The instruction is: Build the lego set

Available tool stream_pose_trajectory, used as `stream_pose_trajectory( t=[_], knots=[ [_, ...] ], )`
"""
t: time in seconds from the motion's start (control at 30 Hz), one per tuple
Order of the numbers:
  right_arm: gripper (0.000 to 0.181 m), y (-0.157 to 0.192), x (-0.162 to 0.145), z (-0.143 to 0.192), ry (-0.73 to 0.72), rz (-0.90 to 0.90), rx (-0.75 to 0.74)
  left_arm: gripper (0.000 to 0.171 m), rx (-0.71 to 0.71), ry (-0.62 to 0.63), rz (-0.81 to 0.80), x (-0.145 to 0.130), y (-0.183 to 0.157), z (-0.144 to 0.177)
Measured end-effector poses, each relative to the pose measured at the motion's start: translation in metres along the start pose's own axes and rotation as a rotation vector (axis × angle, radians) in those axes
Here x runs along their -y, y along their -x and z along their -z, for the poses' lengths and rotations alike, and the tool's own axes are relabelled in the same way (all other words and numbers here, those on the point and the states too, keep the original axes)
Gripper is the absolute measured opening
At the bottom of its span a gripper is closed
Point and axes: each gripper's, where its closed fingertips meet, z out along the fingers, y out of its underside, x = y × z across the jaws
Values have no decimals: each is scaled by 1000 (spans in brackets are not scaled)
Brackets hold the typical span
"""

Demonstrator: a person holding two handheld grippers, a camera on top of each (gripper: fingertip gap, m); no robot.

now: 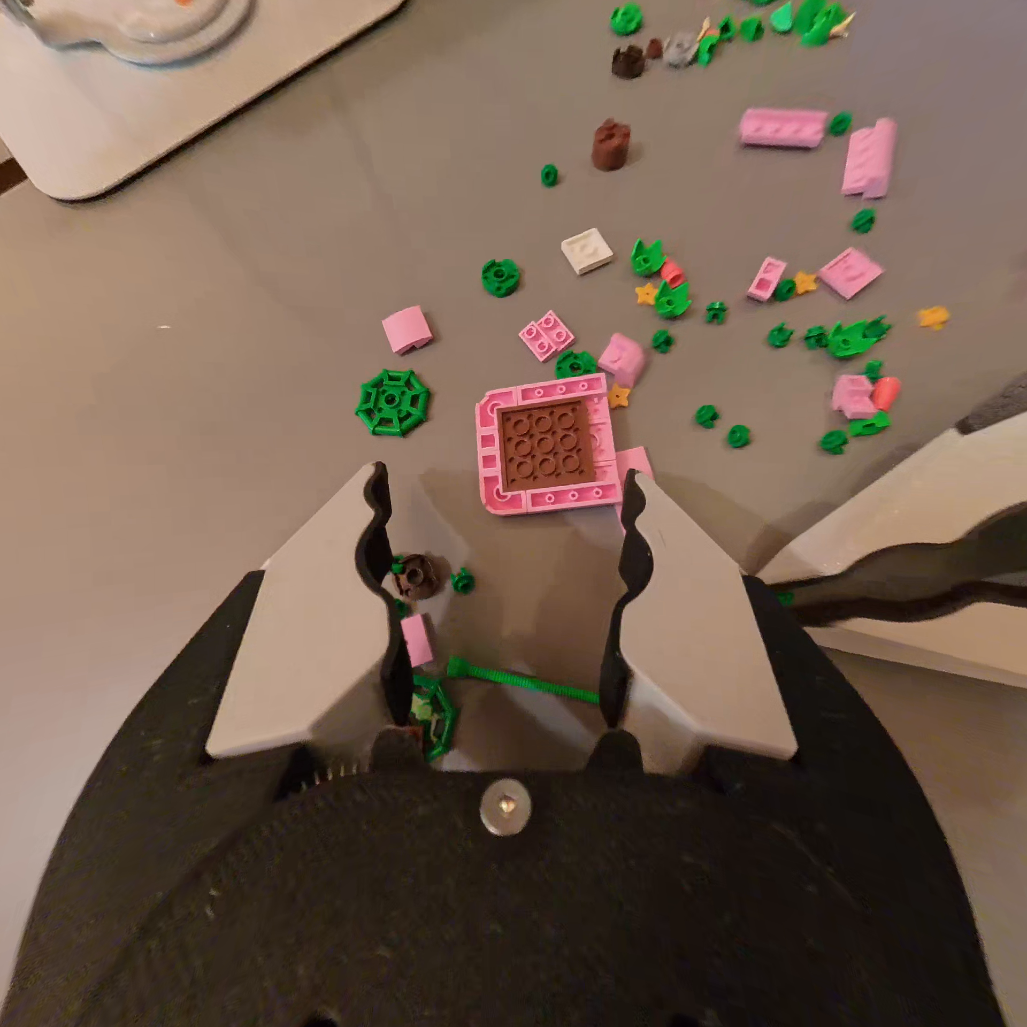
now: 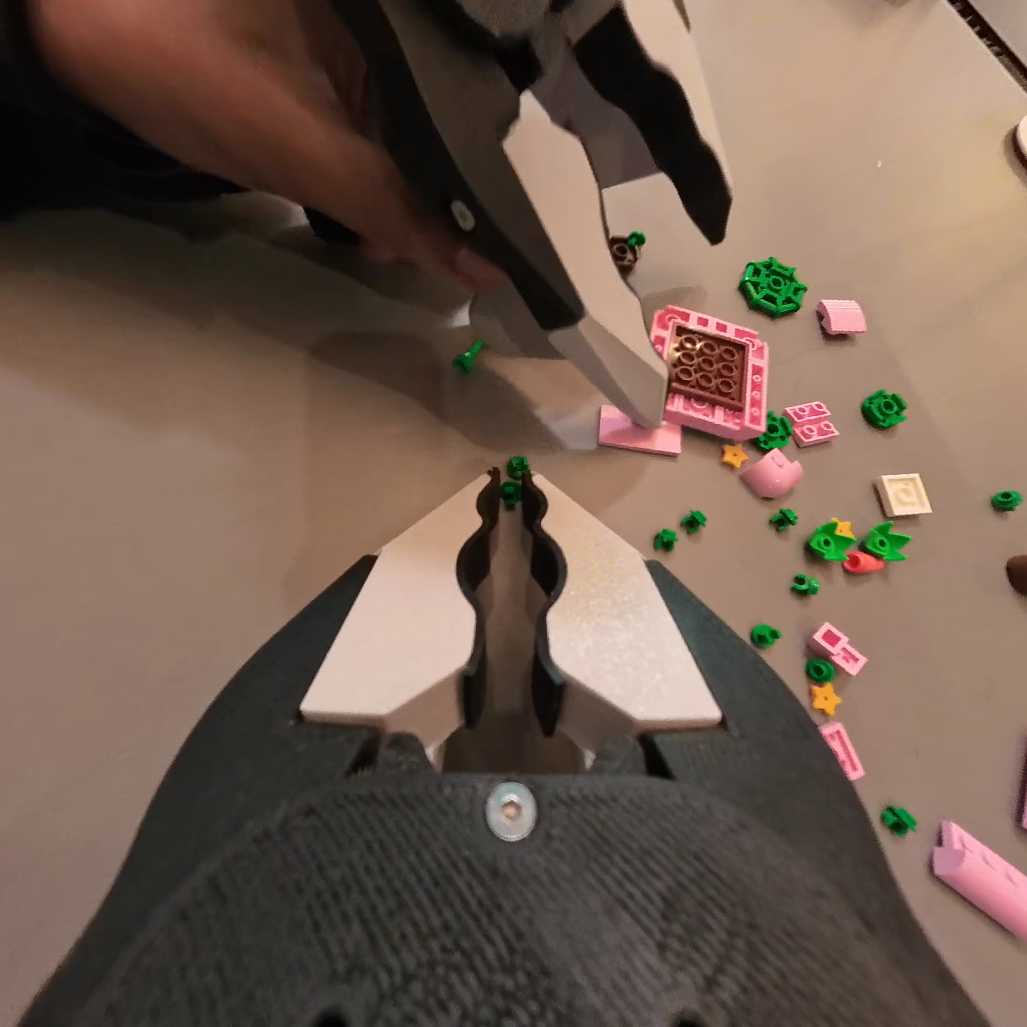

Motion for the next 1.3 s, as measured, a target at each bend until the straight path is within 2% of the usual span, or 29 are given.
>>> stream_pose_trajectory(
  t=[0.1, 0.23, 0.43, 0.57, 0.6, 0.63, 0.77, 0.83, 0.93, 1.0, 1.13, 1.23, 1.27, 1.3],
  knots=[
    [15, -2, 2, -1, -3, 6, -17, 79, -7, 15, -12, 1, -1, -5],
    [10, -1, 3, -4, 0, 3, -8, 51, -125, 38, 38, -2, -15, -7],
    [5, -5, 2, -3, 4, -1, -38, 50, -98, -9, 24, 3, -9, -2],
    [5, -35, -8, 5, 23, -25, -174, 49, -77, -85, 21, 15, -2, 9],
    [5, -44, -12, 8, 29, -40, -208, 21, -81, -110, 22, 18, -2, 13],
    [5, -52, -15, 11, 33, -61, -234, 17, -78, -146, 25, 23, 0, 17],
    [25, -60, -17, 16, 11, -110, -244, 27, -85, -147, 22, 23, 1, 23],
    [27, -59, -13, 18, -13, -96, -246, 33, -62, -150, 12, 20, 7, 25],
    [30, -54, -7, 19, -39, -72, -235, 58, -25, -99, 2, 9, 23, 22],
    [31, -52, -5, 18, -45, -58, -229, 64, -10, -60, 20, -1, 34, 16],
    [31, -48, -1, 18, -56, -39, -225, 77, -151, -13, 128, -7, 25, 5],
    [31, -47, 0, 19, -61, -35, -223, 77, -166, 27, 113, -10, 23, 0],
    [31, -47, 0, 19, -62, -35, -223, 71, -167, 32, 90, -10, 21, -1],
    [31, -47, 0, 20, -64, -34, -223, 57, -150, 36, 72, -10, 21, -2]
  ],
)
